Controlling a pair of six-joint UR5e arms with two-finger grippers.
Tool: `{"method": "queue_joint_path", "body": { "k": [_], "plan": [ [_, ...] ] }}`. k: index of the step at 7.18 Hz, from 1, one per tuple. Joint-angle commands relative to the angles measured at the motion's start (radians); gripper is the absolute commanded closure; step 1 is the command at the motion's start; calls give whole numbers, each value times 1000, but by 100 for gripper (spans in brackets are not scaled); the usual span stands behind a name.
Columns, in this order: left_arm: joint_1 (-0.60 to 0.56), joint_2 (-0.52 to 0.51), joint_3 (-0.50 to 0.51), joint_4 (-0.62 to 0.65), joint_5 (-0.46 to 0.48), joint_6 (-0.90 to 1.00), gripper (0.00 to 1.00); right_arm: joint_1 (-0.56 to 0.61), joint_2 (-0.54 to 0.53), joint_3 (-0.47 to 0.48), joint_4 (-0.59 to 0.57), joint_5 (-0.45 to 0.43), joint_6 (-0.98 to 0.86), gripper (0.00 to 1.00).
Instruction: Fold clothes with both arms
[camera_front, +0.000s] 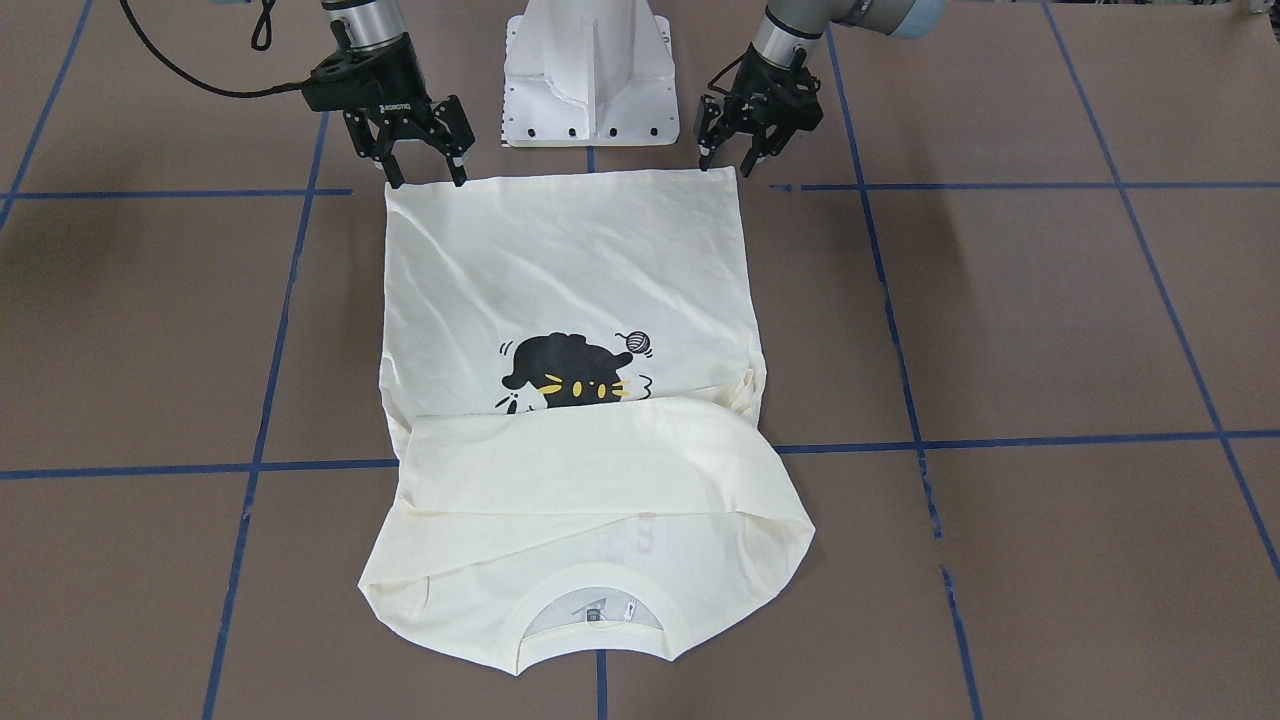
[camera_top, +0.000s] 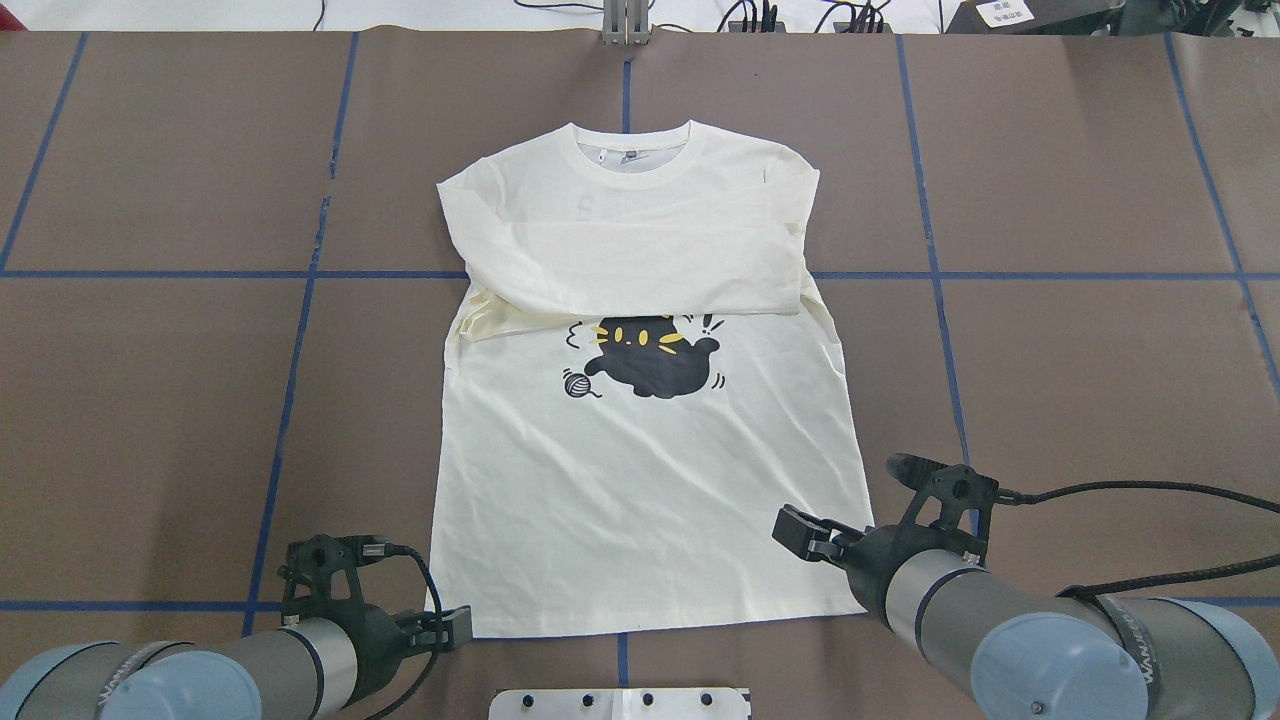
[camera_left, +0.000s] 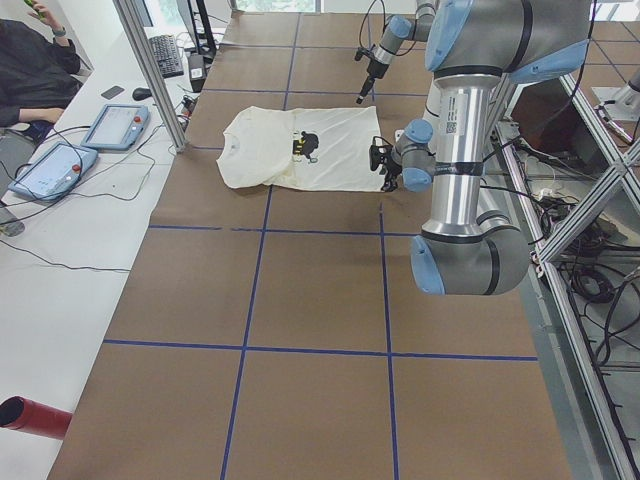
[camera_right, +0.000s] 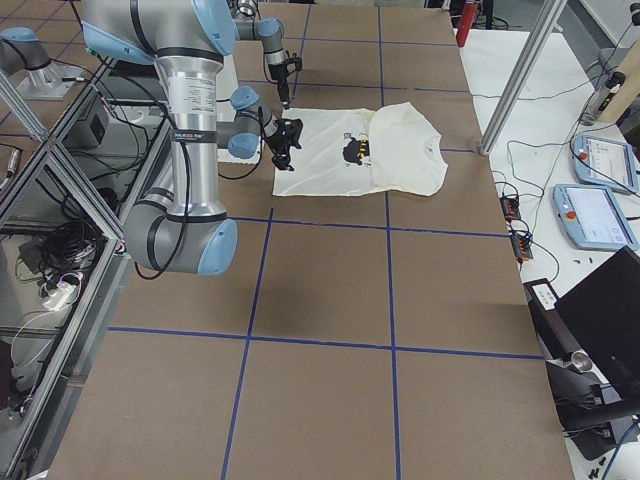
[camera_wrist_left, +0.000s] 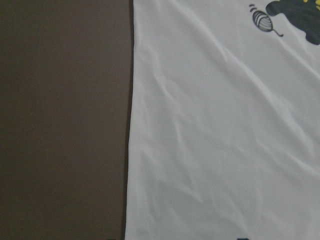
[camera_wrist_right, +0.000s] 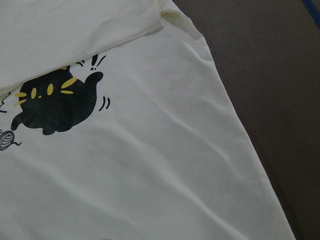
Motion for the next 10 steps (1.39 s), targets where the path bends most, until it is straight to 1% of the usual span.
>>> {"method": "queue_joint_path", "body": {
  "k": [1, 2, 3, 4, 8, 10],
  "plan": [
    [12, -2, 11, 5, 1, -8, 38, -1, -1, -2, 0, -4, 1, 4],
    [12, -3, 11, 5, 0, -8, 45, -1, -1, -2, 0, -4, 1, 4],
    [12, -5, 11, 5, -3, -8, 59, -1, -1, -2, 0, -4, 1, 4],
    [13, -5, 11, 5, -3, -7, 70, -1, -1, -2, 0, -4, 2, 4],
    [13, -5, 11, 5, -3, -7, 78, -3, 2, -17, 2, -4, 2, 4],
    [13, -3, 11, 6, -3, -5, 76, -3, 2, -17, 2, -4, 2, 4]
  ]
}}
